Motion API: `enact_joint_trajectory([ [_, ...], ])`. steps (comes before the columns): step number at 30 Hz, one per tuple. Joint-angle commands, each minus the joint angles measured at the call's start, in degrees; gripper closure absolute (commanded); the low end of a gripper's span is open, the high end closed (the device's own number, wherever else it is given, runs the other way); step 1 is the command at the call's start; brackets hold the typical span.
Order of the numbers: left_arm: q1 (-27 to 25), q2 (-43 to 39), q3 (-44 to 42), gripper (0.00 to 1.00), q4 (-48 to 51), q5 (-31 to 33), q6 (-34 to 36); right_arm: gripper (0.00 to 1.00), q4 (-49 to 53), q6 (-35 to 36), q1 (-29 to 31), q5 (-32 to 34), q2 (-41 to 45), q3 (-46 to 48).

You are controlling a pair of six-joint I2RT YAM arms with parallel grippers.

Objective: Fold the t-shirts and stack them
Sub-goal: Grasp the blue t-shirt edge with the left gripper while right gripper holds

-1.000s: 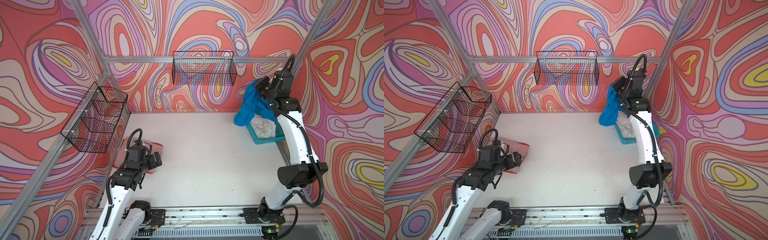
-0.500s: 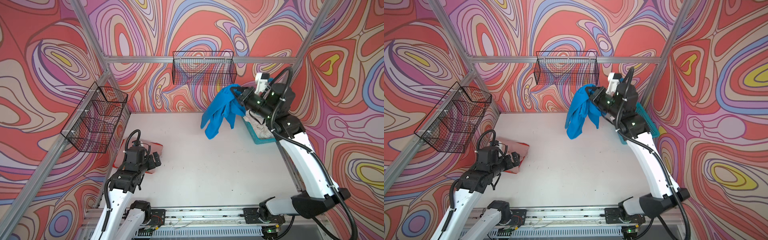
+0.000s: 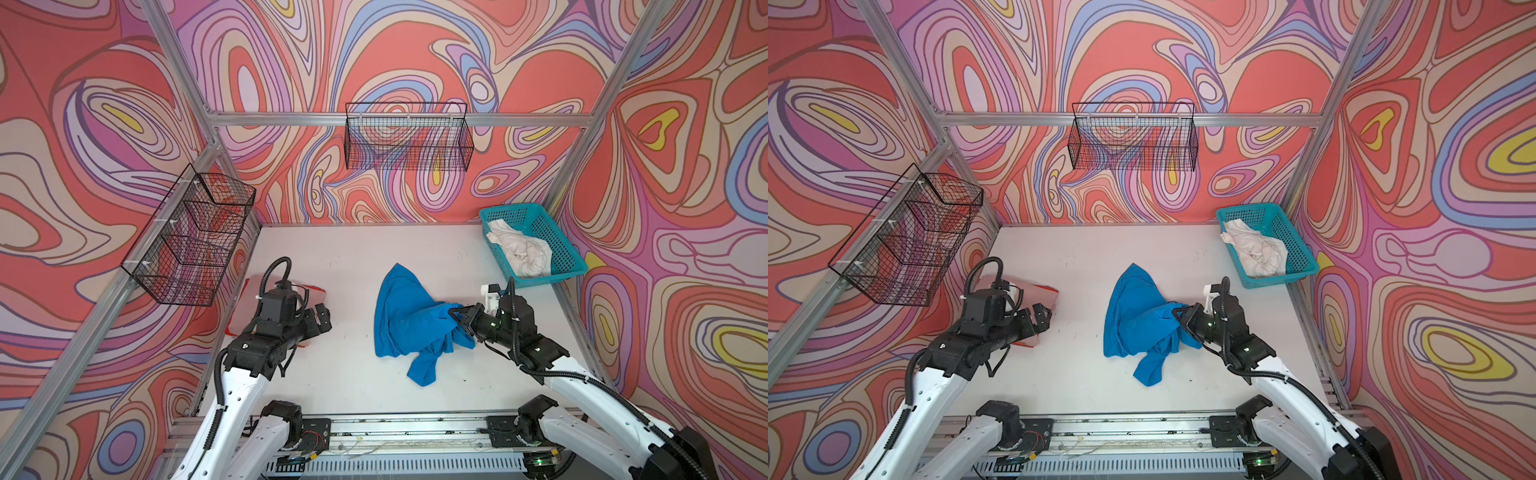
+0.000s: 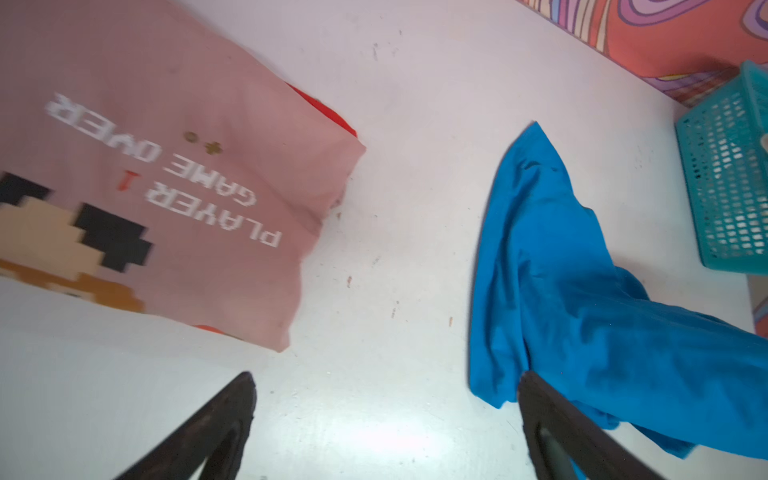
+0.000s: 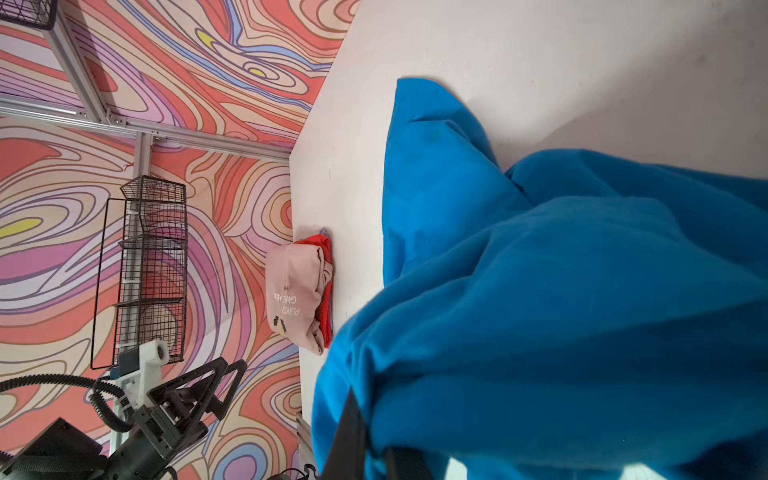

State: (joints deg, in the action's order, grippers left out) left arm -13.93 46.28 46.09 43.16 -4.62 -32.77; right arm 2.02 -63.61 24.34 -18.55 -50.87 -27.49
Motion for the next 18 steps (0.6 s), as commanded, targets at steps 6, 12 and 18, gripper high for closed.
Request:
enact_joint_trajectory([
  [6, -16.87, 9.95, -8.36, 0.00, -12.04, -2.28, -15.72, 0.94, 11.81, 5.60, -0.26, 8.84, -4.37, -8.10],
  [12, -18.70, 14.22, -11.91, 0.01, -20.87, -6.34, -19.23, 0.39, 29.85, 14.22, -0.49, 17.27, -8.17, -20.62],
  [18, -22.98, 20.29, -13.48, 0.03, -27.22, -7.23, -23.61, 0.15, 43.20, 18.40, -0.40, 23.79, -6.45, -29.46],
])
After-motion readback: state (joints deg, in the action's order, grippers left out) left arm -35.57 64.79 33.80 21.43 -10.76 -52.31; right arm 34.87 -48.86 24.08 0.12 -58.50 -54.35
